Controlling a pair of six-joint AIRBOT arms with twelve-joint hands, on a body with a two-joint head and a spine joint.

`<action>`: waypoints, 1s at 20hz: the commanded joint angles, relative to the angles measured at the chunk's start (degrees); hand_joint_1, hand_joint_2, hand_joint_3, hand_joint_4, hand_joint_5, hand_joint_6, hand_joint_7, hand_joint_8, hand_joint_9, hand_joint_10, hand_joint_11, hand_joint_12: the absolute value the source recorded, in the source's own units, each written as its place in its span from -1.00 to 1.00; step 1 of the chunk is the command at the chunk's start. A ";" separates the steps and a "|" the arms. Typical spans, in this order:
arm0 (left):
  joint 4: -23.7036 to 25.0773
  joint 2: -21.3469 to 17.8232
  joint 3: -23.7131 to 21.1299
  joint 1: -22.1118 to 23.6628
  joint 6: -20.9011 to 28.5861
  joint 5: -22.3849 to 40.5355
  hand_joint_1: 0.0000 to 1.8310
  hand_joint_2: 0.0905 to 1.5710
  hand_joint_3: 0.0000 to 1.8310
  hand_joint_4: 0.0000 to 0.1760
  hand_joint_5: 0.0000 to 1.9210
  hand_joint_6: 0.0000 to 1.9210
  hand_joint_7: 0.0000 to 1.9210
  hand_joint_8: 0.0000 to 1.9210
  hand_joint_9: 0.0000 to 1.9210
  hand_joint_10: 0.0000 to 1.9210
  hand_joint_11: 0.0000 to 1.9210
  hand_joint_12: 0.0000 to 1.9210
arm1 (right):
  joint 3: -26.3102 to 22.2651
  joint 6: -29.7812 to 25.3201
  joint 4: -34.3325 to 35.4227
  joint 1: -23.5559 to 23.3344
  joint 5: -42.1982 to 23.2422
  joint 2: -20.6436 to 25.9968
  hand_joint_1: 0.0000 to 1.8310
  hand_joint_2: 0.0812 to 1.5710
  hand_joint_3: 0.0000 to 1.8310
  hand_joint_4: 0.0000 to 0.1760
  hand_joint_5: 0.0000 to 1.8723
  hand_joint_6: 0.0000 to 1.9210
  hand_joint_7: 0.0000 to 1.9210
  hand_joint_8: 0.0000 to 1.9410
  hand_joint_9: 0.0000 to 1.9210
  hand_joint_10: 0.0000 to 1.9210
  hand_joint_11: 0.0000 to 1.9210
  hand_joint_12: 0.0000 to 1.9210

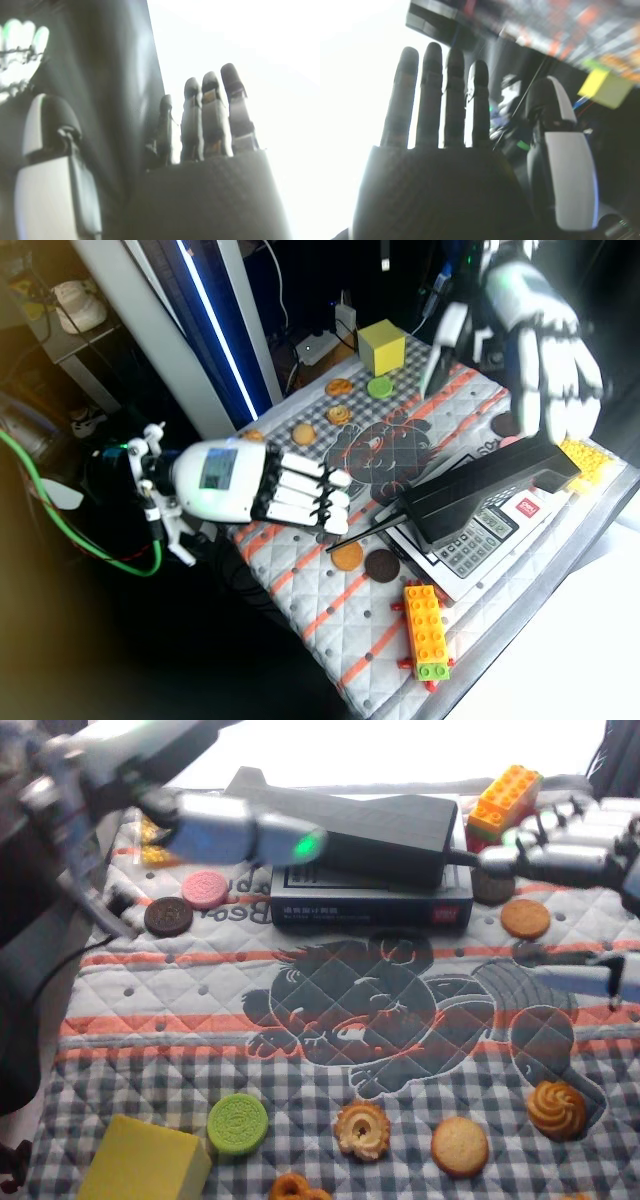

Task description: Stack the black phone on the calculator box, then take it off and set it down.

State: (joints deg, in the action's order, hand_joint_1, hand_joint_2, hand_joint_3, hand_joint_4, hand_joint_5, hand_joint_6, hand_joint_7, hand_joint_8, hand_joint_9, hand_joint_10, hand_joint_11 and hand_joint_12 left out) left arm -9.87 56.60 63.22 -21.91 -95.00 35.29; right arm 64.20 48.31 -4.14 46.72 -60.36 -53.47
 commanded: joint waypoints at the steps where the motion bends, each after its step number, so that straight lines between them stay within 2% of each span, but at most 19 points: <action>1: 0.55 -2.44 -1.95 -1.79 1.36 12.69 -0.19 0.08 -1.00 0.71 -0.80 -1.00 -0.82 -1.00 -0.90 -1.00 -1.00 -0.73 | 0.89 -0.18 1.52 -1.43 -6.97 -0.81 -0.47 0.28 -1.00 0.01 -0.66 -1.00 -0.62 -1.00 -0.62 -1.00 -0.65 -0.95; 2: 0.39 -3.98 -3.82 -3.63 1.36 14.59 -0.28 0.13 -1.00 0.13 -0.77 -1.00 -0.76 -1.00 -0.82 -1.00 -1.00 -0.51 | 1.53 -0.20 2.02 -2.05 -6.87 -1.51 -0.47 0.21 -1.00 0.01 -0.70 -1.00 -0.64 -1.00 -0.64 -1.00 -0.64 -0.95; 3: -0.12 -5.63 -5.74 -6.07 1.35 16.94 -0.16 0.09 -1.00 0.14 -0.77 -1.00 -0.78 -1.00 -0.84 -1.00 -1.00 -0.67 | 2.29 -0.60 2.55 -2.88 -6.60 -2.24 -0.48 0.17 -1.00 0.11 -0.73 -1.00 -0.66 -1.00 -0.64 -1.00 -0.62 -0.94; 4: -0.82 -7.24 -7.80 -8.55 1.35 19.50 -0.08 0.04 -1.00 0.38 -0.78 -1.00 -0.80 -1.00 -0.89 -0.99 -1.00 -0.91 | 3.26 -1.57 2.78 -3.91 -6.22 -2.97 -0.48 0.13 -1.00 0.47 -0.76 -1.00 -0.69 -1.00 -0.66 -1.00 -0.64 -0.95; 5: -1.42 -8.47 -9.32 -10.76 1.35 21.52 -0.06 0.04 -1.00 0.21 -0.78 -1.00 -0.79 -0.99 -0.88 -0.99 -0.98 -0.94 | 3.93 -2.42 2.79 -4.96 -5.66 -3.44 -0.49 0.11 -1.00 0.68 -0.79 -1.00 -0.72 -1.00 -0.69 -1.00 -0.68 -0.96; 6: -2.42 -10.14 -11.66 -14.05 1.35 24.17 -0.04 0.06 -1.00 0.27 -0.78 -1.00 -0.78 -0.99 -0.87 -0.98 -0.95 -0.94 | 4.68 -2.58 2.78 -6.75 -4.33 -4.02 -0.46 0.10 -1.00 0.80 -0.82 -1.00 -0.76 -1.00 -0.74 -1.00 -0.68 -0.96; 7: -2.91 -10.61 -12.31 -15.16 1.35 25.17 0.00 0.08 -1.00 0.17 -0.78 -1.00 -0.79 -1.00 -0.88 -0.99 -0.98 -0.95 | 4.95 -2.58 2.75 -7.29 -3.86 -4.23 -0.44 0.11 -1.00 0.56 -0.84 -1.00 -0.75 -0.99 -0.73 -0.99 -0.61 -0.93; 8: -4.15 -11.64 -13.86 -18.05 1.35 27.34 0.02 0.09 -0.99 0.09 -0.80 -1.00 -0.79 -1.00 -0.86 -0.98 -0.97 -0.93 | 5.86 -2.58 2.59 -8.81 -2.43 -4.98 -0.45 0.10 -1.00 0.60 -0.87 -1.00 -0.74 -1.00 -0.72 -0.99 -0.73 -0.58; 9: -5.39 -12.22 -14.92 -20.32 1.35 29.26 0.00 0.10 -1.00 0.04 -0.80 -1.00 -0.77 -0.99 -0.81 -1.00 -0.99 -0.74 | 6.81 -2.58 2.31 -10.48 -0.82 -5.73 -0.44 0.07 -0.99 0.80 -0.88 -1.00 -0.77 -0.99 -0.74 -1.00 -0.95 -0.15; 10: -6.07 -12.51 -15.54 -21.78 1.35 30.34 0.02 0.09 -1.00 -0.01 -0.83 -1.00 -0.78 -0.99 -0.82 -1.00 -1.00 -0.72 | 7.52 -2.58 2.06 -11.60 0.43 -6.29 -0.44 0.07 -1.00 0.83 -0.88 -1.00 -0.74 -1.00 -0.68 -0.99 -0.99 0.18; 12: -7.85 -13.24 -17.08 -25.29 1.37 32.81 0.05 0.08 -1.00 0.04 -0.82 -1.00 -0.77 -1.00 -0.82 -1.00 -1.00 -0.75 | 10.05 -2.56 1.29 -15.06 4.90 -8.49 -0.44 0.07 -1.00 0.79 -0.88 -1.00 -0.74 -1.00 -0.61 -0.97 -0.96 0.44; 13: -8.27 -13.50 -17.47 -26.10 1.37 33.08 0.03 0.08 -1.00 0.02 -0.82 -1.00 -0.75 -1.00 -0.81 -1.00 -1.00 -0.73 | 11.41 -2.56 0.92 -16.78 7.06 -9.87 -0.48 0.08 -1.00 0.71 -0.91 -1.00 -0.77 -1.00 -0.58 -0.98 -0.87 0.39; 14: -8.52 -13.54 -17.63 -26.49 1.39 33.15 0.01 0.07 -1.00 0.06 -0.82 -1.00 -0.75 -0.99 -0.81 -1.00 -1.00 -0.73 | 13.18 -2.55 0.51 -18.62 9.79 -11.44 -0.48 0.09 -1.00 0.50 -0.90 -1.00 -0.76 -1.00 -0.45 -0.94 -0.63 0.33; 15: -8.64 -13.48 -17.63 -26.62 1.39 33.05 0.02 0.06 -1.00 0.22 -0.82 -1.00 -0.74 -1.00 -0.81 -1.00 -1.00 -0.79 | 14.71 -2.55 0.01 -20.47 12.72 -12.91 -0.46 0.08 -1.00 0.38 -0.87 -1.00 -0.72 -0.99 -0.31 -0.90 -0.39 0.26; 16: -8.68 -13.44 -17.63 -26.67 1.39 32.88 0.02 0.06 -1.00 0.29 -0.81 -1.00 -0.73 -1.00 -0.80 -1.00 -1.00 -0.74 | 16.23 -2.54 -0.72 -22.00 15.54 -14.42 -0.45 0.07 -1.00 0.13 -0.85 -1.00 -0.70 -1.00 -0.31 -0.92 -0.41 0.26; 17: -8.78 -13.39 -17.61 -26.68 1.39 32.73 0.03 0.07 -1.00 0.31 -0.78 -1.00 -0.72 -1.00 -0.79 -1.00 -1.00 -0.61 | 17.65 -2.54 -1.51 -23.42 18.01 -15.86 -0.42 0.05 -1.00 0.00 -0.82 -1.00 -0.68 -1.00 -0.36 -0.96 -0.54 0.32; 18: -8.97 -13.27 -17.56 -26.69 1.39 32.58 0.02 0.08 -1.00 0.28 -0.77 -0.99 -0.72 -1.00 -0.79 -1.00 -1.00 -0.59 | 18.92 -2.54 -2.25 -24.57 20.18 -17.12 -0.44 0.07 -1.00 -0.04 -0.83 -1.00 -0.67 -1.00 -0.36 -0.96 -0.58 0.37; 19: -9.17 -12.93 -17.38 -26.70 1.40 32.34 0.02 0.09 -1.00 0.21 -0.77 -1.00 -0.73 -1.00 -0.78 -1.00 -1.00 -0.57 | 20.27 -2.54 -3.07 -25.57 22.55 -17.97 -0.42 0.08 -1.00 0.08 -0.83 -1.00 -0.66 -0.99 -0.35 -0.96 -0.59 0.39; 20: -9.23 -12.66 -17.22 -26.69 1.40 32.00 0.03 0.09 -1.00 0.20 -0.78 -1.00 -0.73 -1.00 -0.79 -1.00 -1.00 -0.59 | 21.09 -2.54 -3.52 -26.10 23.96 -18.70 -0.41 0.08 -1.00 -0.05 -0.81 -0.99 -0.63 -0.98 -0.31 -0.94 -0.52 0.42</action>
State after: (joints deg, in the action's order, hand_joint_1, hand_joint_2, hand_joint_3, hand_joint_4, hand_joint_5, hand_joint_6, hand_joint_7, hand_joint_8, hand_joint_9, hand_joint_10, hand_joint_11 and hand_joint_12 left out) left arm -19.99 44.01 45.76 -48.86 -94.02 60.88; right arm 85.17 46.06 -8.69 21.56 -31.75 -72.73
